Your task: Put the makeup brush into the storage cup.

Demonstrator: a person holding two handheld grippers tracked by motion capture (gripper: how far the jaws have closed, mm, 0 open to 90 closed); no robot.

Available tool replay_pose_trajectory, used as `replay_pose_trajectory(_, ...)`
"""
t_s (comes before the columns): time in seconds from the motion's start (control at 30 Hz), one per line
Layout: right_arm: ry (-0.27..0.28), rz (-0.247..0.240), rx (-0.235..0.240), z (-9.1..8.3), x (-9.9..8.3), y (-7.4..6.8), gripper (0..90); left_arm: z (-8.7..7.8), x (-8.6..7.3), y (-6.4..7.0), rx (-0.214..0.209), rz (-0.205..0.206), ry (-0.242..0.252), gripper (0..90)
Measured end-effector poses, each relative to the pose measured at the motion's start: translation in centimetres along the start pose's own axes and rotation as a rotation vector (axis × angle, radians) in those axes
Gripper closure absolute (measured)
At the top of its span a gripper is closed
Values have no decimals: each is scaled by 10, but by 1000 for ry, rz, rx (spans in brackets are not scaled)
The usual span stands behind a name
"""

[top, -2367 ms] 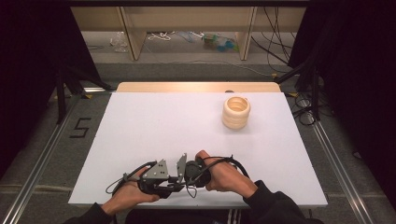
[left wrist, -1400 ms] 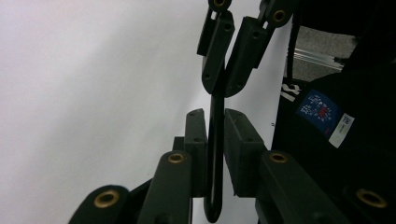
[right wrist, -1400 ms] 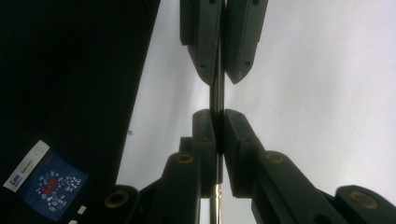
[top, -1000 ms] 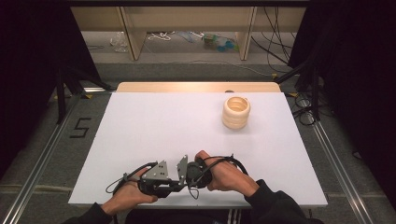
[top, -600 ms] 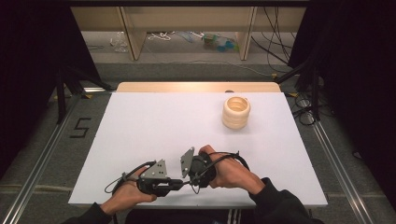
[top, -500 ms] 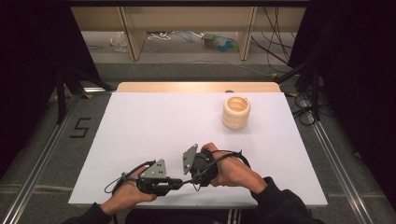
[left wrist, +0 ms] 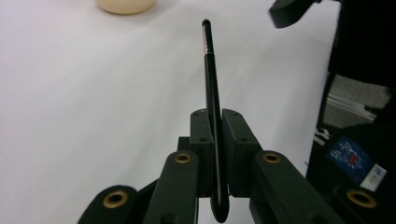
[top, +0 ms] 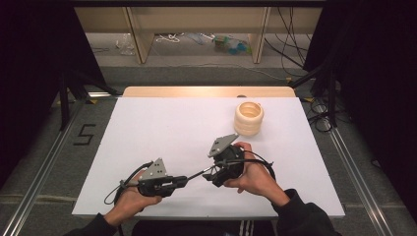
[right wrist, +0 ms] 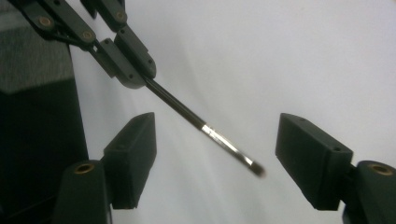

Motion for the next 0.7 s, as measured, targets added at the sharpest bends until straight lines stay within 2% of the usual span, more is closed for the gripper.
replay_pose_trajectory(0.1, 63, 75, -12, -6, -3, 3, 276, -2, 2, -3, 24, -18, 24, 836)
replay_pose_trajectory(0.13, 63, 96, 0, -7, -4, 3, 275, -3, 2, -3, 37, -32, 33, 836)
replay_pose_trajectory(0.17, 76, 100, 5, -5, -6, 4, 275, -3, 3, -4, 41, -23, 41, 836)
replay_pose_trajectory(0.2, 76, 100, 5, -5, -6, 4, 275, -4, 3, -4, 40, -36, 46, 836)
replay_pose_trajectory(0.23, 81, 137, 11, -6, -10, 6, 264, -4, 3, -5, 52, -29, 51, 836)
replay_pose_trajectory(0.27, 95, 155, 13, -4, -11, 7, 260, -5, 4, -6, 59, -28, 57, 836)
replay_pose_trajectory(0.3, 92, 171, 25, -5, -12, 8, 259, -5, 4, -5, 66, -44, 63, 836)
replay_pose_trajectory(0.33, 105, 185, 37, -4, -13, 9, 255, -5, 4, -7, 70, -40, 74, 835)
replay_pose_trajectory(0.37, 122, 208, 52, -4, -14, 10, 250, -6, 5, -7, 78, -51, 79, 835)
replay_pose_trajectory(0.4, 122, 208, 52, -4, -14, 10, 250, -7, 5, -8, 87, -58, 87, 835)
replay_pose_trajectory(0.43, 161, 255, 71, -4, -15, 12, 226, -7, 5, -9, 90, -52, 99, 836)
replay_pose_trajectory(0.5, 170, 261, 72, -3, -16, 13, 214, -8, 6, -9, 106, -78, 118, 835)
replay_pose_trajectory(0.63, 197, 273, 67, -2, -18, 13, 187, -10, 7, -9, 122, -84, 139, 836)
replay_pose_trajectory(0.7, 223, 310, 77, 2, -19, 14, 176, -11, 8, -9, 128, -98, 153, 836)
Point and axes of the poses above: each handheld gripper's, and its own axes: z roughly forward along the jaws, x roughly out of its top, y roughly to its right, the point moved 4 cm from there along z, roughly forward along the jaws, and after that the axes turned 5 degrees about z, right-handed, at the moved point
